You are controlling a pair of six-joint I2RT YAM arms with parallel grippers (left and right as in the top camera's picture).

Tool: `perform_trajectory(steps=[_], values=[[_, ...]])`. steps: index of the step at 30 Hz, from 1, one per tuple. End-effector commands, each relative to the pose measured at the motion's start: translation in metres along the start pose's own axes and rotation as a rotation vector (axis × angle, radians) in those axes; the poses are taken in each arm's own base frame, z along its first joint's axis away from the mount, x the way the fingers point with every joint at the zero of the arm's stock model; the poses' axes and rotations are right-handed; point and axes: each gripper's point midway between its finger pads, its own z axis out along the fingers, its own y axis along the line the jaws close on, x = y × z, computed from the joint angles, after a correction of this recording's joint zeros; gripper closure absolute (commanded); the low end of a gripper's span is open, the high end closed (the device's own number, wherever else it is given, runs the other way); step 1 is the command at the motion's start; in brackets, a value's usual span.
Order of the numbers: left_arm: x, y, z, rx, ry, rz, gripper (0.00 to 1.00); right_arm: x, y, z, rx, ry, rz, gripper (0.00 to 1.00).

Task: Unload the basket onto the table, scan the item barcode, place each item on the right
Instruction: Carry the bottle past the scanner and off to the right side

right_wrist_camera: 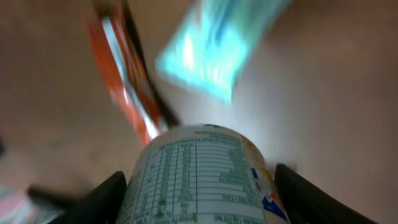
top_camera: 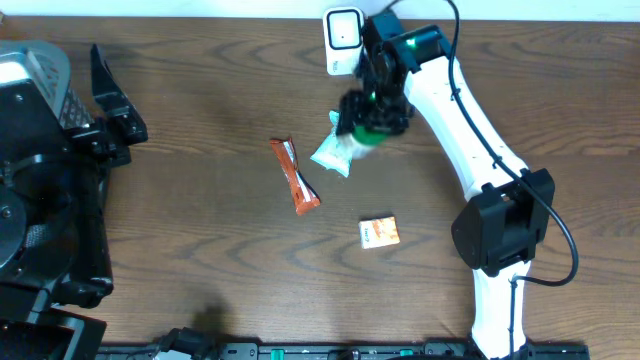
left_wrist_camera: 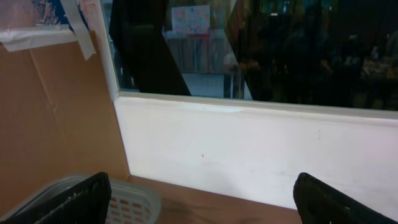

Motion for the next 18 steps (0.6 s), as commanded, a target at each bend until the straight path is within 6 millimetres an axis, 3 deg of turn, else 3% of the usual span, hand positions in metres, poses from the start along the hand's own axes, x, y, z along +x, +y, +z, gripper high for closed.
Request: perform_trajectory(steps=[1, 9, 14, 18], values=[[0.001, 0.001, 0.001, -0.006, 0.0, -0.027, 0.06, -0.038, 0.005, -0.015, 0.016, -0.181, -0.023, 0.66], [0.004, 0.001, 0.001, -0.006, 0.011, -0.02, 0.07, -0.143, -0.019, -0.064, 0.289, -0.719, -0.003, 0.65], [0.006, 0.002, 0.0, -0.006, 0.02, -0.015, 0.06, -0.181, -0.016, -0.08, 0.309, -0.907, -0.006, 0.65], [0.007, 0.002, -0.002, -0.006, 0.024, -0.012, 0.06, -0.208, -0.011, -0.074, 0.287, -1.0, -0.038, 0.61]])
